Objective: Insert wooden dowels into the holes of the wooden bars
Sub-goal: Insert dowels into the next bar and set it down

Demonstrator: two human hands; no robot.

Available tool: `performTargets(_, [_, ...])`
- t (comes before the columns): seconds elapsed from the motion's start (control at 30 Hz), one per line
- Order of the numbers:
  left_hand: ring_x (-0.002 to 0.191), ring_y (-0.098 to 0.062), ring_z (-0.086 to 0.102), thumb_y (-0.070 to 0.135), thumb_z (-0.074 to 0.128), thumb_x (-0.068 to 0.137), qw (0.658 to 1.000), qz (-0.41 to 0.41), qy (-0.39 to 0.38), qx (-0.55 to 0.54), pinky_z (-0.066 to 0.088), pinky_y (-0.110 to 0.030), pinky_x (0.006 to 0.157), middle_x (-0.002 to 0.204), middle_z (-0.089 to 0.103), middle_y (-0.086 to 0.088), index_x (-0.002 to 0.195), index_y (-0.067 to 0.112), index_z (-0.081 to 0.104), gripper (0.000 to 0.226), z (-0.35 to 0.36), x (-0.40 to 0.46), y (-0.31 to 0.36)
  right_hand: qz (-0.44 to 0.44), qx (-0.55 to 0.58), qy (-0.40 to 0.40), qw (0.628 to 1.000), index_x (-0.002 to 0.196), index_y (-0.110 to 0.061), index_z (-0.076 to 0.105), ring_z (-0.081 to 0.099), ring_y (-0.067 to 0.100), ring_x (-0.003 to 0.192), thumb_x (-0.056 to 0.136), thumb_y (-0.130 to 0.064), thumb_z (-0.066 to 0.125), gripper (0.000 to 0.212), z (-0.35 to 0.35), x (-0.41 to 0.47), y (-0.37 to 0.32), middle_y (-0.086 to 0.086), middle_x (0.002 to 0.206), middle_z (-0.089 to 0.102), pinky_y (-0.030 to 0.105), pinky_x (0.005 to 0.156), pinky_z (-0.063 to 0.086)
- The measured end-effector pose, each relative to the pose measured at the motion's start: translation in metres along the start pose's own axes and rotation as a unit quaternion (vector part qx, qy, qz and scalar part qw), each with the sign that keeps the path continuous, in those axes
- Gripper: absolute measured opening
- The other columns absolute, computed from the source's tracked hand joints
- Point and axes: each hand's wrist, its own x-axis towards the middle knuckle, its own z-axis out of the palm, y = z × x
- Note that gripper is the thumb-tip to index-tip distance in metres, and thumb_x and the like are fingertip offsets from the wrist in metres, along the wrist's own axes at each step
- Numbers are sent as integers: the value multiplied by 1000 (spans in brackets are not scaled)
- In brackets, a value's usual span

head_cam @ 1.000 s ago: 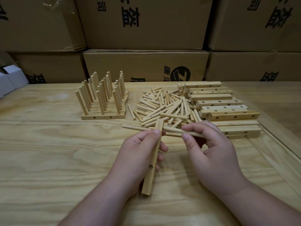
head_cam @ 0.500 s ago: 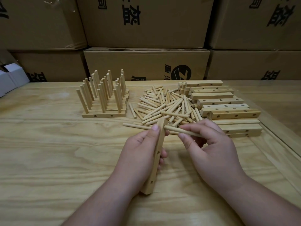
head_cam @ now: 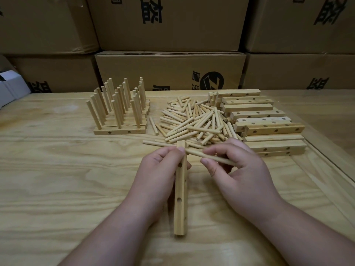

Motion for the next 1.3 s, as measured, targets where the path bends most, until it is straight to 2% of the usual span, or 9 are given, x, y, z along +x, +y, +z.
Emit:
performTargets(0.13, [49, -12, 60, 46, 53, 100, 1000, -9, 22, 7, 45, -20, 42, 66, 72, -2, 68, 21, 73, 46, 1, -2, 3, -4, 6, 1, 1000, 96, -22, 76, 63, 10, 86, 83, -16, 79, 14, 0, 0, 0, -5, 88, 64, 7, 70, 43])
performTargets(0.3, [47, -9, 58, 58, 56, 93, 999, -3, 27, 44, 43, -18, 43, 60, 69, 2, 74, 8, 65, 54, -2, -2, 2, -16, -1, 4, 1000, 97, -20, 77, 62, 8, 81, 83, -16, 79, 15, 0, 0, 0, -7, 85, 62, 8, 68, 42])
performTargets(0.43, [51, -6, 62, 67, 62, 74, 999, 11, 30, 40, 44, -17, 46, 61, 69, 1, 66, 24, 72, 45, -1, -2, 3, -26, -14, 9, 1000, 98, -19, 78, 62, 6, 81, 82, -16, 79, 16, 0, 0, 0, -9, 84, 61, 7, 67, 42])
performTargets(0.5, [51, -7, 62, 66, 65, 70, 999, 6, 26, 24, 46, -19, 47, 63, 70, -1, 64, 25, 73, 41, -1, -2, 4, -34, -24, 8, 999, 98, -17, 79, 62, 3, 82, 82, -15, 80, 16, -1, 1, 0, -11, 84, 62, 6, 69, 42])
performTargets(0.6, [49, -11, 58, 61, 67, 71, 1000, -4, 21, 13, 48, -22, 47, 62, 68, -5, 65, 18, 72, 43, -1, -1, 4, -46, -39, 5, 998, 98, -16, 79, 61, -2, 84, 82, -14, 80, 16, -2, 1, 0, -14, 84, 62, 4, 73, 40])
performTargets(0.83, [47, -11, 57, 56, 68, 74, 1000, 1, 14, 26, 48, -20, 46, 57, 66, -5, 68, 4, 71, 52, 0, -3, 6, -36, -42, 6, 998, 96, -16, 79, 63, 0, 83, 83, -14, 81, 14, -4, 0, 0, -14, 82, 65, 5, 72, 41])
performTargets(1.0, [46, -9, 56, 50, 67, 83, 999, 5, 23, 31, 47, -19, 45, 55, 64, -4, 69, -5, 67, 56, 1, -4, 7, -36, -63, 6, 997, 98, -17, 80, 63, 1, 79, 85, -26, 75, 17, -3, 0, 0, -14, 79, 66, 8, 70, 44])
performTargets(1.2, [45, -9, 56, 45, 67, 89, 998, 8, 25, 52, 47, -19, 45, 55, 66, -3, 62, 9, 72, 46, 2, -5, 6, -53, -124, -21, 991, 98, -17, 80, 55, -7, 74, 88, -28, 68, 18, -5, 1, -2, -28, 73, 52, 5, 68, 39])
performTargets(1.3, [46, -9, 56, 46, 67, 89, 998, 9, 23, 60, 47, -19, 45, 56, 66, -3, 62, 11, 72, 45, 2, -5, 6, -44, -129, -25, 990, 94, -19, 80, 57, -2, 76, 89, -30, 65, 19, -4, 1, -1, -25, 70, 54, 8, 66, 40])
